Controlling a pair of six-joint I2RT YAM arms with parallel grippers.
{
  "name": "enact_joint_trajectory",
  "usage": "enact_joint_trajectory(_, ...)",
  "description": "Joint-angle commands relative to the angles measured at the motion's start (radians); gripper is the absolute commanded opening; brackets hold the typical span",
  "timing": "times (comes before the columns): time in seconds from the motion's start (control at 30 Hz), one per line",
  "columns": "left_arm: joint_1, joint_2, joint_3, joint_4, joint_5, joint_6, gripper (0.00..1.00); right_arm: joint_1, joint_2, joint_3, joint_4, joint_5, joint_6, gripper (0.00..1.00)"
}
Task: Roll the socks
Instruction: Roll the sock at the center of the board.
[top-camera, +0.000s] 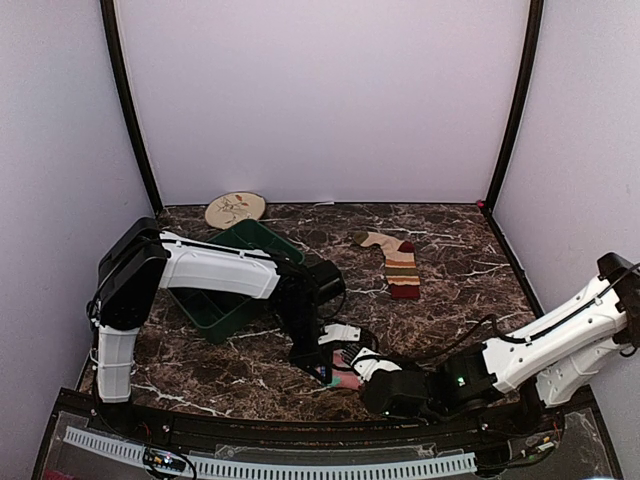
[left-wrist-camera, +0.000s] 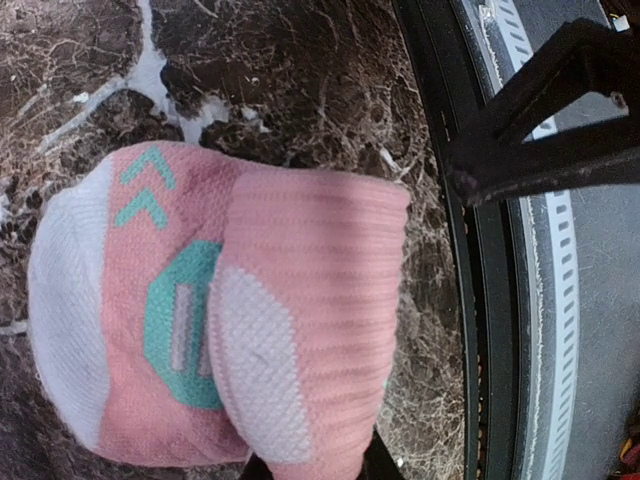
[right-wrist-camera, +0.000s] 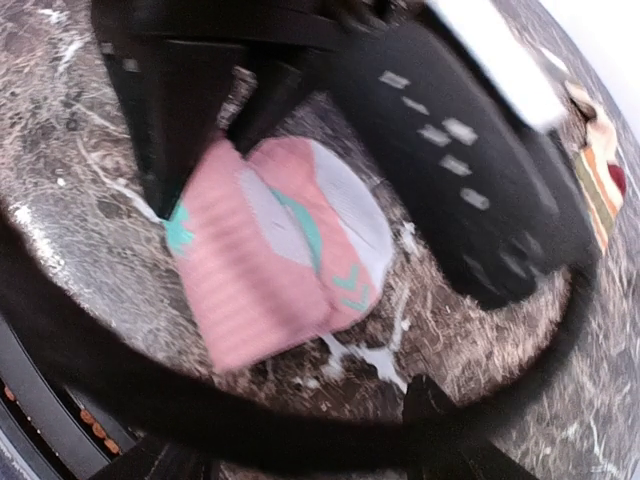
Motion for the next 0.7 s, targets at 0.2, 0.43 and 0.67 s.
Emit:
enact_joint_trajectory(0.2, 0.008, 0.019, 0.002, -0.06, 0.032, -0.002, 0.1, 0.021, 0.118, 0.056, 0.129, 0.02, -0.2, 0.64)
enact_joint_trajectory(0.43, 0.012, 0.024, 0.006, -0.063, 0.043, -0.001, 0.09, 0.02, 0.184, 0.063, 0.169, 0.025, -0.288, 0.71)
enact_joint_trajectory(0.67, 0.012, 0.026, 0.004, -0.065, 0.055, -0.001, 0.09, -0.013, 0.225, 0.075, 0.19, 0.038, -0.336, 0.74)
